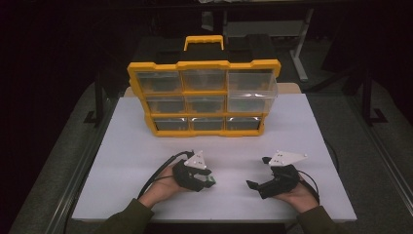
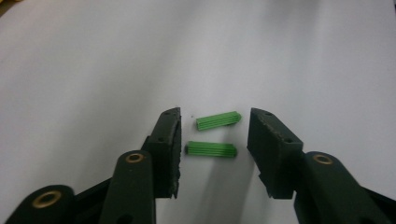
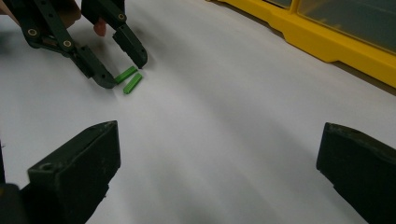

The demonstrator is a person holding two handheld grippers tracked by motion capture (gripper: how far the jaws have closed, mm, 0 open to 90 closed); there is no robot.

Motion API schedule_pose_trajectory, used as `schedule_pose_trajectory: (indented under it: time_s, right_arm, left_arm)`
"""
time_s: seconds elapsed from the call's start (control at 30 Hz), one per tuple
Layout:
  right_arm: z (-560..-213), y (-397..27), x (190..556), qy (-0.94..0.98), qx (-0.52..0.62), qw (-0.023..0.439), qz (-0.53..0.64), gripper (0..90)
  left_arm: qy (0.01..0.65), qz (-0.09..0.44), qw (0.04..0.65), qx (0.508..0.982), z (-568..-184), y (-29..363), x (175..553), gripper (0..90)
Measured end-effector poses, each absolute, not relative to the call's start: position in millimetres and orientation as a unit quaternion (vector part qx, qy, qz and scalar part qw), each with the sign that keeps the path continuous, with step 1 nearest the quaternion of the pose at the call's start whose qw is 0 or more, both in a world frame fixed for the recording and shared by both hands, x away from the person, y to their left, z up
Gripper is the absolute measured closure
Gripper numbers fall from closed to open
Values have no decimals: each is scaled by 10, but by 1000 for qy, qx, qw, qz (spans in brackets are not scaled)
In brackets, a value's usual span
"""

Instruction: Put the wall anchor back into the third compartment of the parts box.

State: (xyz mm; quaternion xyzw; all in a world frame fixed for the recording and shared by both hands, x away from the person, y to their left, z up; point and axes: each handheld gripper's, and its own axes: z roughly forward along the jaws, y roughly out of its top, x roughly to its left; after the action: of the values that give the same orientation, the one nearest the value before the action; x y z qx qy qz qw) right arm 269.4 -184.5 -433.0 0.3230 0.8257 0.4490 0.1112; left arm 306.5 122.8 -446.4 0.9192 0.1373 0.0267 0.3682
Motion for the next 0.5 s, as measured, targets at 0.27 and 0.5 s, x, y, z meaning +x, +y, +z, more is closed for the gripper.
schedule_pose_trajectory:
  time_s: [0.27, 0.5]
  right_arm:
    - [-4328, -1847, 2693, 826, 322, 113, 448, 0]
    - [-4329, -1841, 2694, 826, 321, 112, 449, 0]
  left_arm:
    - [145, 30, 371, 917, -4467, 1233, 3068, 653]
    - [149, 25, 374, 915, -4467, 1240, 3082, 667]
